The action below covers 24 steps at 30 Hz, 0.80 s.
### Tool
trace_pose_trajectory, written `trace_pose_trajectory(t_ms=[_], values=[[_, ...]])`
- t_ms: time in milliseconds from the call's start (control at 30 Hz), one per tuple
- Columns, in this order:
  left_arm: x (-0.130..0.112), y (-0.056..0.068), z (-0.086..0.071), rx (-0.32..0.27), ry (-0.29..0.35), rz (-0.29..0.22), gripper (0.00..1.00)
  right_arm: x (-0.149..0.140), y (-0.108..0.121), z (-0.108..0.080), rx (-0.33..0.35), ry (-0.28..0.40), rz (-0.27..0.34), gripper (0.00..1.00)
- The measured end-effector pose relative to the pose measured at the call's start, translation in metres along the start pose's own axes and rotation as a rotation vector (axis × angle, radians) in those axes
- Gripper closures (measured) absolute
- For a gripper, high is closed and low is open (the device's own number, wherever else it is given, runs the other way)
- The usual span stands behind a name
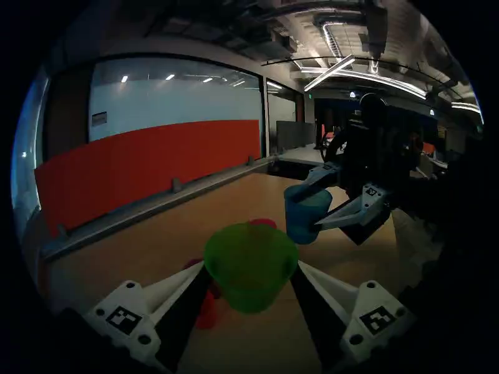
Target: Pour water
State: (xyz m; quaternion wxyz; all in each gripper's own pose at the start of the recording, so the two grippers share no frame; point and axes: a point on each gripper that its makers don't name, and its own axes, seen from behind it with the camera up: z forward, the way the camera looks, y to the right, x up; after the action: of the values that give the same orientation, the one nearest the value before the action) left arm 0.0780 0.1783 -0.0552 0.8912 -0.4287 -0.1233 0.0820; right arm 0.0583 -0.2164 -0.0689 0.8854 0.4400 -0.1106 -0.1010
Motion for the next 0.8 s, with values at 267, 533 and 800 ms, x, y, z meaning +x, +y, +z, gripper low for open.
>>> trace_pose_trajectory(t_ms=[267, 533, 800], values=[[0.025, -0.002, -0.008, 0.008, 0.069, -0.005, 0.15, 0.016, 0.002, -0.003, -0.017, 0.045, -0.004, 0.12], [0.052, -0.001, -0.015, 0.011, 0.152, -0.009, 0.15, 0.03, 0.004, -0.006, -0.024, 0.083, -0.007, 0.11], [0.069, 0.002, -0.018, -0.001, 0.212, -0.03, 0.14, 0.036, 0.008, -0.007, -0.038, 0.105, -0.012, 0.11]])
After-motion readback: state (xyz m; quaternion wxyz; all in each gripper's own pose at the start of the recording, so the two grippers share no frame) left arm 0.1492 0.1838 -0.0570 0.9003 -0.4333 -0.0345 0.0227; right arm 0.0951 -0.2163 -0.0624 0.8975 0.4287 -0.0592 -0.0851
